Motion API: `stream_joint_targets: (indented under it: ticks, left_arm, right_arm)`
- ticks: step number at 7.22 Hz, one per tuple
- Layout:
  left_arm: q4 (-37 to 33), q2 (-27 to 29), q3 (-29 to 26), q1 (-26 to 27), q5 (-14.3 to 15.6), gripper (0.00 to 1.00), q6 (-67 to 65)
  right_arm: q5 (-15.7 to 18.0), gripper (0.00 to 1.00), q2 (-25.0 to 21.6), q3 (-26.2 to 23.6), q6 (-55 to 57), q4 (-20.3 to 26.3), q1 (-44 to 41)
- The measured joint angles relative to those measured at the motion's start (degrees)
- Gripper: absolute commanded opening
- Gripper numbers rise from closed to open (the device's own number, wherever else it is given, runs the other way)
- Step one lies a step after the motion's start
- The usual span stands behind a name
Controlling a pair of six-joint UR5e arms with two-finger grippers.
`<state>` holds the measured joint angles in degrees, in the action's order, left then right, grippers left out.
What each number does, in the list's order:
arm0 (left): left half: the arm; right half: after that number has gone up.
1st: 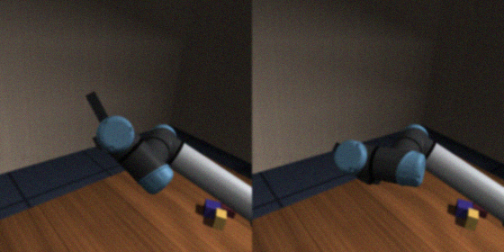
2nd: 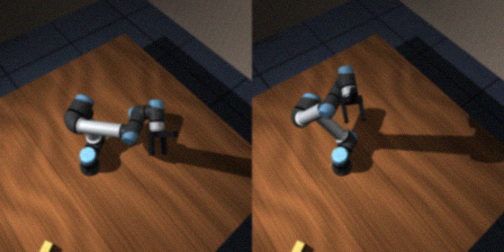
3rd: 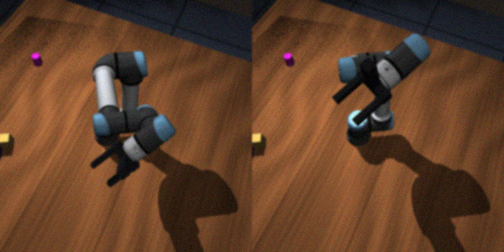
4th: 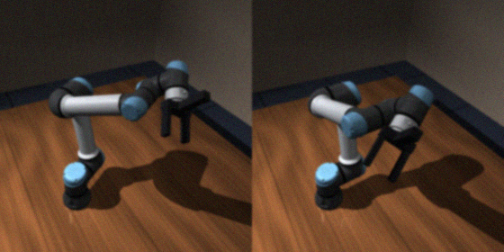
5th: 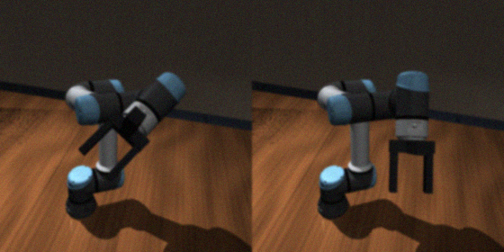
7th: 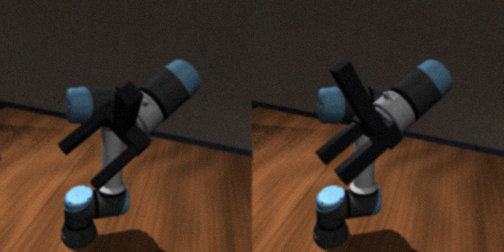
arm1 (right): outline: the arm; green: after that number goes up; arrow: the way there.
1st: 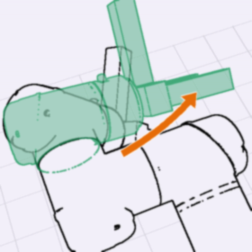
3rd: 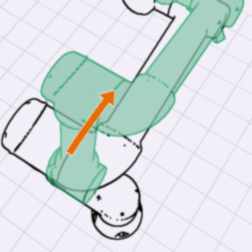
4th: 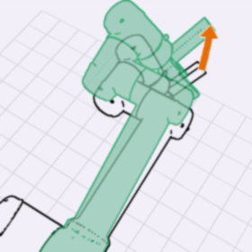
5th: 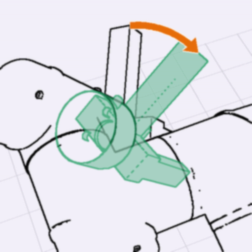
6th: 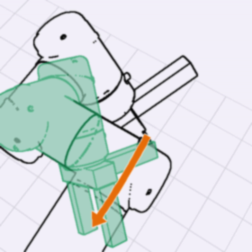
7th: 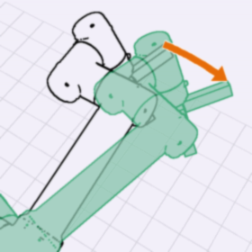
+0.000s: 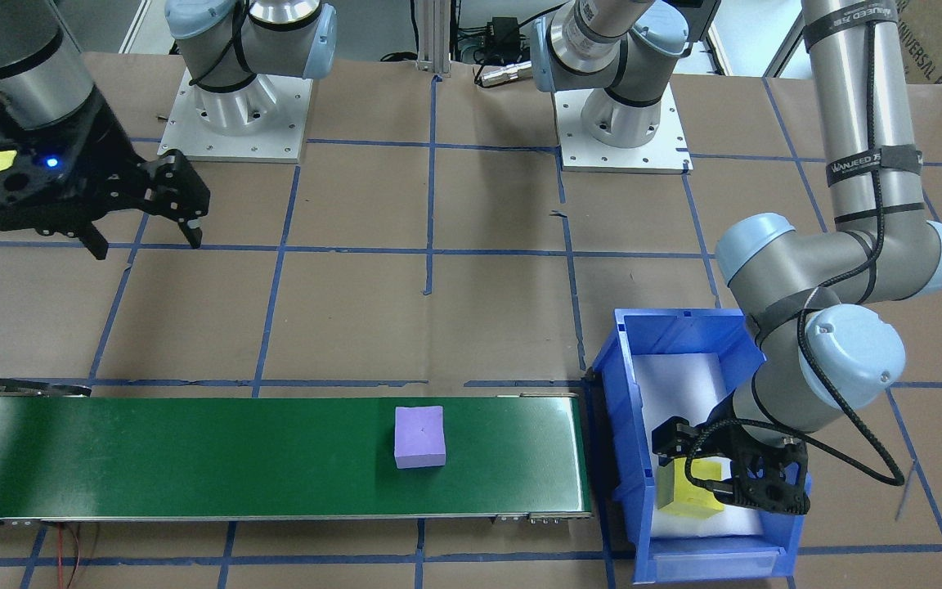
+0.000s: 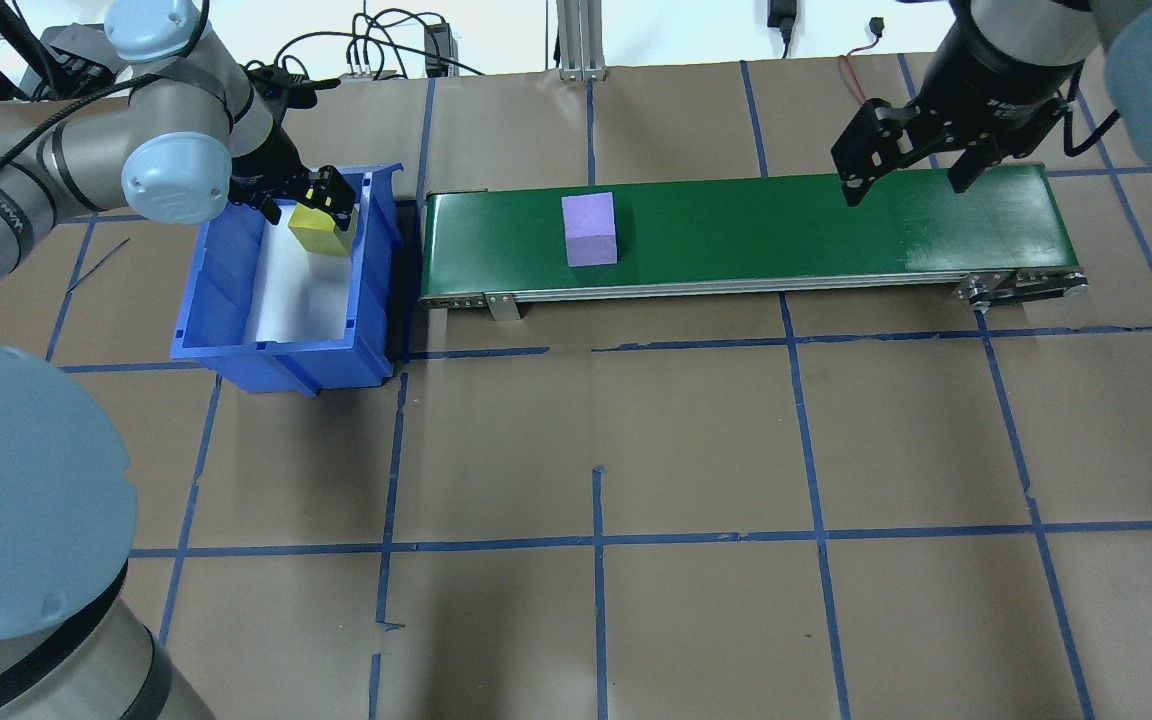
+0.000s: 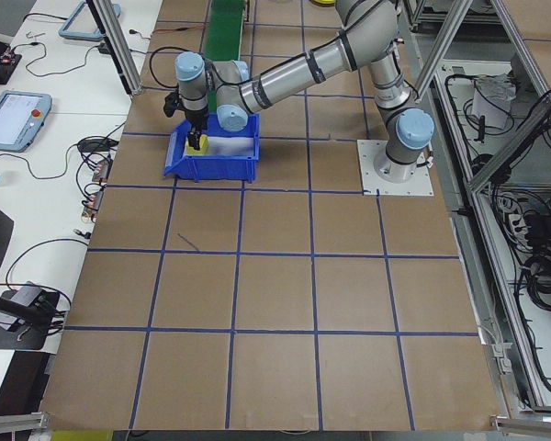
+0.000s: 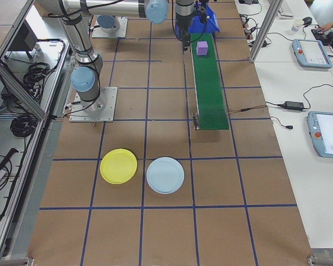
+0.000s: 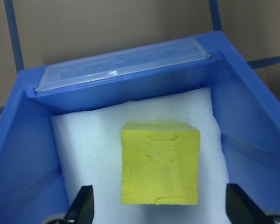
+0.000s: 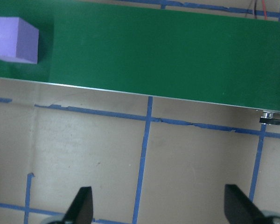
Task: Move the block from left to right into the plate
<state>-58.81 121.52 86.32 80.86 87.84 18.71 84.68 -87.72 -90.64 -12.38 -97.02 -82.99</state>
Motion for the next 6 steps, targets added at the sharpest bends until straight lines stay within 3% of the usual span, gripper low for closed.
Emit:
stream_joint_targets:
  ticks: [2,3,6]
  left_arm:
    - [1.2,0.8,0.2,0.0,0.0,0.57,0.2]
    - [1.5,0.9,0.1,0.0,0.0,0.46,0.5]
    - [1.7,-2.5,-1.5,0.1,-0.4,0.46,1.3]
  right_arm:
    - [-0.2,1.00,6.2,0.2,-0.2,-1.4,2.9]
    - [0.6,1.00,9.0,0.3,-0.8,-2.4,3.5]
    - [0.9,1.00,12.4,0.8,-3.7,-5.8,7.5]
